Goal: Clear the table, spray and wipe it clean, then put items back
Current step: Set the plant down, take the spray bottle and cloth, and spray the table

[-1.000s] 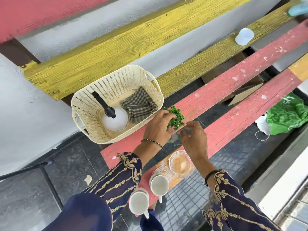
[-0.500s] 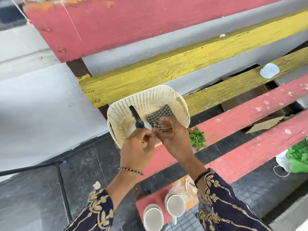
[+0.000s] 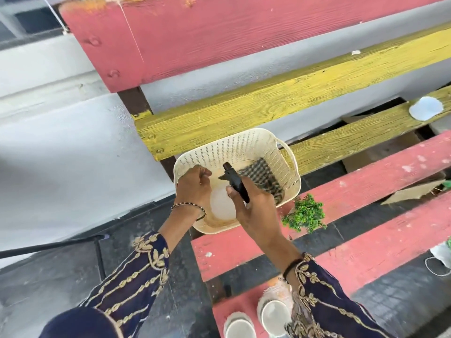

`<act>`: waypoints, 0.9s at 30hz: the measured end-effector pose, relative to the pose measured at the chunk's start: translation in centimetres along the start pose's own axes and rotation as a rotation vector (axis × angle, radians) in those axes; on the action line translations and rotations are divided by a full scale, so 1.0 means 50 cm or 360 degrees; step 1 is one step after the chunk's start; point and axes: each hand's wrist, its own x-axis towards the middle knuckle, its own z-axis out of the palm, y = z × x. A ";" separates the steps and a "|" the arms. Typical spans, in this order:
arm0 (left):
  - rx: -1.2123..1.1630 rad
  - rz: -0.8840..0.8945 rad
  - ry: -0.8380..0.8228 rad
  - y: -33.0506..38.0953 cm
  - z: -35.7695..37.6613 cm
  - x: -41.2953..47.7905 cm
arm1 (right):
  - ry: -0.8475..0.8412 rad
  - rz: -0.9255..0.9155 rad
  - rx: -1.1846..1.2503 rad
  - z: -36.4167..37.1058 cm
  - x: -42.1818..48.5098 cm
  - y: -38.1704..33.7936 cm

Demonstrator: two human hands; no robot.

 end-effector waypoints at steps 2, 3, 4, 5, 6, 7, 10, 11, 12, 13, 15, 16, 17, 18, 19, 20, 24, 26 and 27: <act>0.0118 0.0075 -0.0206 0.004 0.028 0.033 | 0.0033 -0.0004 -0.0040 -0.012 -0.010 0.003; 0.0163 0.0076 -0.0304 0.007 0.043 0.050 | 0.0032 -0.0021 -0.0056 -0.016 -0.014 0.005; 0.0175 0.0032 -0.0386 0.009 0.056 0.069 | 0.0020 -0.0034 -0.0066 -0.017 -0.016 0.004; 0.0122 -0.0043 -0.0437 0.012 0.067 0.088 | 0.0007 -0.0054 -0.0072 -0.016 -0.018 0.004; 0.0041 -0.0135 -0.0449 0.013 0.078 0.106 | -0.0013 -0.0080 -0.0067 -0.012 -0.021 0.004; -0.0010 -0.0212 -0.0447 0.013 0.088 0.123 | -0.0041 -0.0097 -0.0055 -0.009 -0.023 0.004; 0.0095 -0.0315 -0.0640 0.013 0.111 0.154 | -0.0103 -0.0079 -0.0010 -0.001 -0.026 0.004; 0.0121 -0.0346 -0.0716 0.015 0.117 0.158 | -0.0106 -0.0076 -0.0019 0.002 -0.027 0.006; 0.0119 -0.0365 -0.0769 0.017 0.124 0.160 | -0.0112 -0.0070 -0.0025 0.006 -0.029 0.008; 0.0107 -0.0376 -0.0799 0.019 0.130 0.160 | -0.0113 -0.0067 -0.0019 0.008 -0.030 0.009; 0.0080 -0.0392 -0.0813 0.019 0.137 0.158 | -0.0109 -0.0074 0.0010 0.010 -0.031 0.011; 0.0067 -0.0396 -0.0810 0.018 0.142 0.159 | -0.0110 -0.0081 0.0020 0.010 -0.031 0.013; 0.0058 -0.0402 -0.0810 0.017 0.144 0.159 | -0.0113 -0.0084 0.0029 0.010 -0.031 0.015; 0.0047 -0.0413 -0.0814 0.015 0.147 0.160 | -0.0111 -0.0082 0.0046 0.009 -0.030 0.018; 0.0035 -0.0430 -0.0822 0.013 0.148 0.163 | -0.0117 -0.0074 0.0069 0.009 -0.029 0.021; 0.0025 -0.0445 -0.0834 0.012 0.149 0.164 | -0.0139 -0.0057 0.0085 0.010 -0.029 0.025; 0.0041 -0.0416 -0.0841 0.008 0.151 0.163 | -0.0220 0.0024 0.0072 0.022 -0.028 0.035; 0.0038 -0.0395 -0.0831 0.013 0.145 0.159 | -0.0220 -0.0022 0.0026 0.025 -0.027 0.032; 0.0013 -0.0395 -0.0843 0.017 0.142 0.158 | -0.0191 -0.0039 0.0017 0.022 -0.026 0.031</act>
